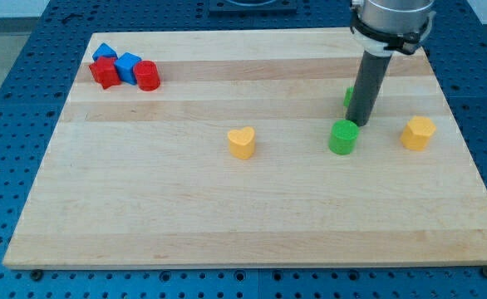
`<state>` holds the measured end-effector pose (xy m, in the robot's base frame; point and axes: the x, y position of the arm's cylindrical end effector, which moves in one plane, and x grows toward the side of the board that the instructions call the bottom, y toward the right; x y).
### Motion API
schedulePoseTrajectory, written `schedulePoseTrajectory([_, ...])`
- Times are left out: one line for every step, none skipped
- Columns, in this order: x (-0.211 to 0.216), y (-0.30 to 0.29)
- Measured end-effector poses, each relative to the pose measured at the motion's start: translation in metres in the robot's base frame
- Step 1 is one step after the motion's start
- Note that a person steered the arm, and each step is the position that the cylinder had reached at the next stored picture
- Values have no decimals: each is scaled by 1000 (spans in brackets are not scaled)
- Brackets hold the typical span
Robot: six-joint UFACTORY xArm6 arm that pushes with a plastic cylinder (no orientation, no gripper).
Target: Slide green circle closer to the green star
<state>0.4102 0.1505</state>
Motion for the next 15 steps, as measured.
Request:
schedulePoseTrajectory([3, 0])
schedulePoseTrajectory([23, 24])
schedulePoseTrajectory([33, 29])
schedulePoseTrajectory([53, 27])
schedulePoseTrajectory([100, -27])
schedulePoseTrajectory([116, -60])
schedulePoseTrajectory([109, -74])
schedulePoseTrajectory([96, -71])
schedulePoseTrajectory([53, -53])
schedulePoseTrajectory([18, -43])
schedulePoseTrajectory([-16, -39])
schedulePoseTrajectory([-20, -40])
schedulePoseTrajectory([-18, -47])
schedulePoseTrajectory([44, -61])
schedulePoseTrajectory([107, -58])
